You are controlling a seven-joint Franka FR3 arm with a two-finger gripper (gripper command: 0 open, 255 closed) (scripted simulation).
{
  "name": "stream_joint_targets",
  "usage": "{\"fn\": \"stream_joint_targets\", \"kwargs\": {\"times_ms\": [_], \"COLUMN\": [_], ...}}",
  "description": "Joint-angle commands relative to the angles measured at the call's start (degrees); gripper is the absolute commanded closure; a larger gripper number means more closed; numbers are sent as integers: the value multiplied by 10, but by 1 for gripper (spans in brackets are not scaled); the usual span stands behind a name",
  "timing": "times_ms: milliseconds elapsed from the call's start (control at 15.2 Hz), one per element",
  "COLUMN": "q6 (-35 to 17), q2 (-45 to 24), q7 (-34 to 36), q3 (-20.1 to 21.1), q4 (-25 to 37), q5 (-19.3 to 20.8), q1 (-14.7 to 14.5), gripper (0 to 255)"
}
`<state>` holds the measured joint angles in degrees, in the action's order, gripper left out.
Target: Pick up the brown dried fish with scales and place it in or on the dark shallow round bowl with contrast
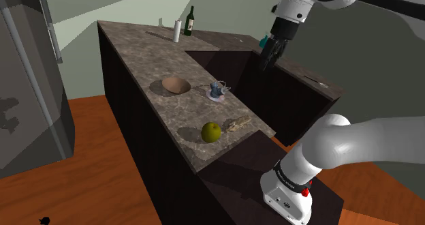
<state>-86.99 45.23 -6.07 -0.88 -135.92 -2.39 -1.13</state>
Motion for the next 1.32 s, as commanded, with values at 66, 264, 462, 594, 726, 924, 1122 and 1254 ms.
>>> {"fn": "stream_joint_targets", "kwargs": {"times_ms": [66,264,462,594,726,924,1122,1254], "q6": [-15,-63,-115,-152,-193,-261,-338,-397], "q2": [7,22,32,33,30,15,-16,-48], "q7": [-19,-75,-130,-165,-201,-253,-302,-333], "q3": [-4,-17,-33,-45,-59,-82,-107,-125], "q4": [-22,-85,-144,-181,-215,-261,-299,-318], "q5": [9,37,68,91,116,156,202,236], "q1": [-3,-13,-19,-22,-23,-20,-12,-4], "gripper": [0,0,0,0,0,0,0,0]}}
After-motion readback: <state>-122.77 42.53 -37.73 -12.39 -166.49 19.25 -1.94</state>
